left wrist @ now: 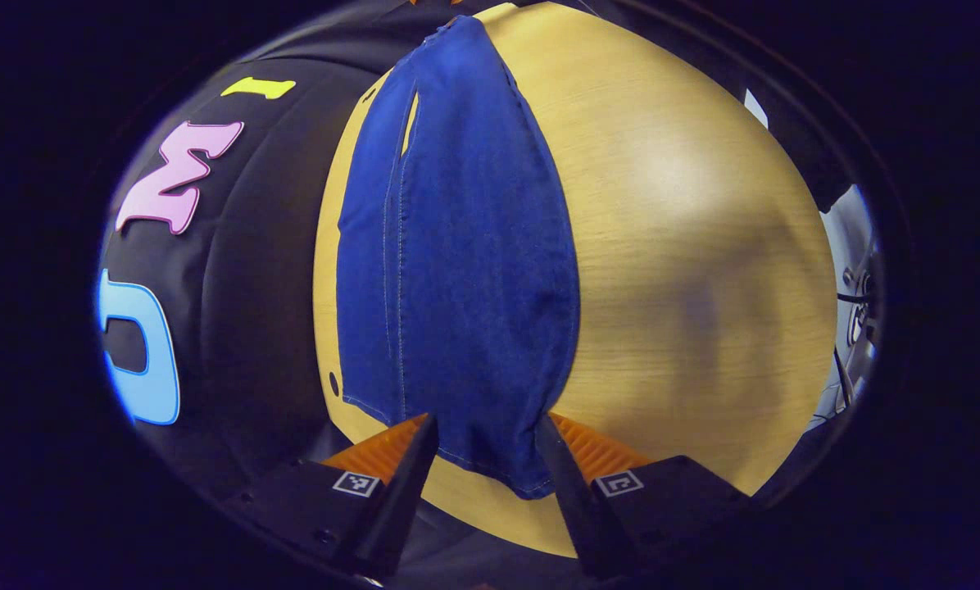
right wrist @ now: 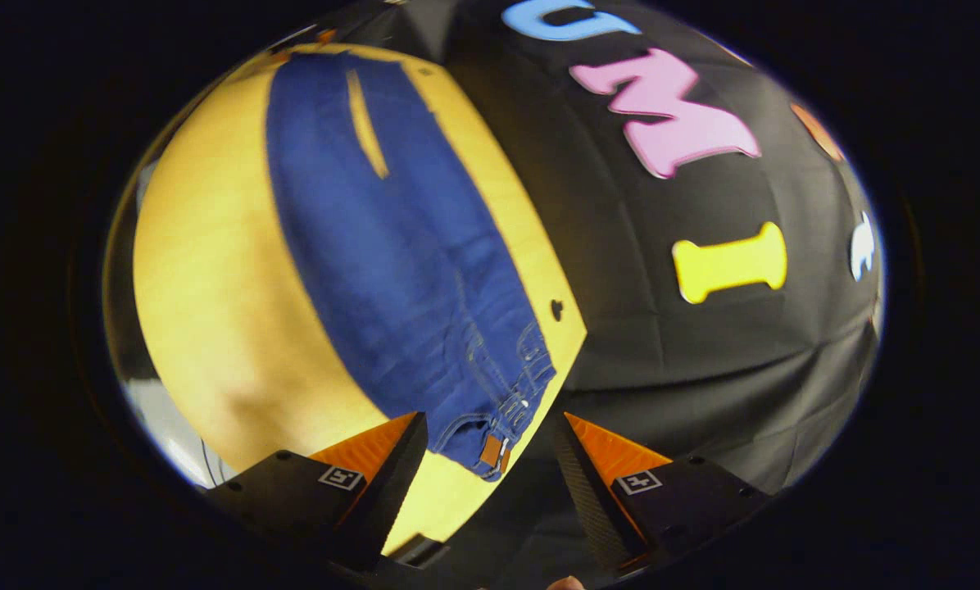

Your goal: Grasp the waist and the cuffs of the jeans and fold them to make the two legs overlap; first hold the waist and fold one-third of the jeans toward the cuffs, then hold the cuffs and fold the remaining one-third in the same direction to finish folding.

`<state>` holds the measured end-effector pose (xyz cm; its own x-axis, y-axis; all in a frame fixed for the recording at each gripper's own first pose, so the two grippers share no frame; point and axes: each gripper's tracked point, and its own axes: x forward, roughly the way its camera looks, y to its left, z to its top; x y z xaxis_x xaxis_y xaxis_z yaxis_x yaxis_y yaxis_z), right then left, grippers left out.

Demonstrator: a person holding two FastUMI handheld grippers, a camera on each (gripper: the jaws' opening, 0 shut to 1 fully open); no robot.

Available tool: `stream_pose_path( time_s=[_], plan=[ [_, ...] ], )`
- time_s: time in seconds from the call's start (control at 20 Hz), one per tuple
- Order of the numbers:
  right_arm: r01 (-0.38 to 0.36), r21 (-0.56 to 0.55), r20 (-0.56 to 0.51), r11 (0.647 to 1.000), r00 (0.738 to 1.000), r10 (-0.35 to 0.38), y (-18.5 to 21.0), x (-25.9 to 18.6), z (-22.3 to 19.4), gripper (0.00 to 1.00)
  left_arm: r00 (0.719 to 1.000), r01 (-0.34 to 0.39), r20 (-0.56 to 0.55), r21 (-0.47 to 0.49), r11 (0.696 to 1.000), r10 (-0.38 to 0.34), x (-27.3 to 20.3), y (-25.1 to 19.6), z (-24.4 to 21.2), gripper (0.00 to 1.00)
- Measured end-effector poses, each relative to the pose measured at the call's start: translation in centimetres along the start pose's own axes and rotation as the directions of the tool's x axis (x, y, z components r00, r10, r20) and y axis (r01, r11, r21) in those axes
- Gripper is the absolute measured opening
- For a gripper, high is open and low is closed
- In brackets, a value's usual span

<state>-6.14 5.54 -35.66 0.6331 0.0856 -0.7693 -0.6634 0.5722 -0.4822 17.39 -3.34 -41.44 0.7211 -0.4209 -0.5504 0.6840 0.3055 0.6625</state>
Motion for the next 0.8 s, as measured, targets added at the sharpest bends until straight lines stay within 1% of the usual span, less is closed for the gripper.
stream_pose_path(
  time_s=[0.1,0.2,0.3,0.4,0.5,0.55,0.65,0.7,0.75,0.8],
  plan=[
    [-0.078,-0.124,0.009,0.989,0.997,0.08,2.4,0.6,-1.7,0.95,1.0,0.02,0.002,0.012,1.0,-0.02,0.1,-0.1,0.0,0.73],
    [-0.117,-0.207,0.002,0.971,0.993,0.119,3.5,2.2,-3.3,0.95,0.999,0.035,-0.004,0.0,0.999,-0.035,0.1,-0.1,-0.1,0.72],
    [-0.131,-0.243,-0.012,0.961,0.991,0.132,3.8,4.7,-4.2,0.94,0.999,0.037,-0.009,0.003,0.999,-0.037,0.2,0.1,0.1,0.72],
    [-0.134,-0.3,-0.014,0.945,0.991,0.136,3.9,6.5,-4.6,0.94,0.998,0.057,-0.013,0.033,0.998,-0.057,0.4,0.0,0.3,0.71],
    [-0.15,-0.36,-0.04,0.921,0.989,0.145,4.6,7.4,-6.3,0.94,0.998,0.059,-0.023,0.057,0.997,-0.058,0.6,0.2,0.5,0.66],
    [-0.135,-0.39,-0.044,0.911,0.991,0.128,4.3,7.6,-6.9,0.94,0.998,0.054,-0.026,0.063,0.997,-0.052,0.8,0.5,0.6,0.66],
    [-0.108,-0.413,-0.023,0.904,0.994,0.108,4.0,8.6,-6.8,0.89,0.999,0.04,-0.031,0.055,0.998,-0.039,1.2,1.0,0.8,0.64],
    [-0.096,-0.42,-0.018,0.902,0.995,0.097,3.7,9.1,-6.5,0.88,0.999,0.04,-0.031,0.041,0.998,-0.038,1.4,1.2,0.8,0.62],
    [-0.091,-0.428,-0.013,0.899,0.995,0.095,3.3,9.6,-6.1,0.88,0.998,0.049,-0.037,0.027,0.998,-0.048,1.7,1.2,0.9,0.61],
    [-0.097,-0.428,-0.015,0.899,0.995,0.1,3.4,10.2,-5.9,0.87,0.996,0.077,-0.041,0.01,0.997,-0.076,2.0,1.0,1.0,0.57]
  ],
)
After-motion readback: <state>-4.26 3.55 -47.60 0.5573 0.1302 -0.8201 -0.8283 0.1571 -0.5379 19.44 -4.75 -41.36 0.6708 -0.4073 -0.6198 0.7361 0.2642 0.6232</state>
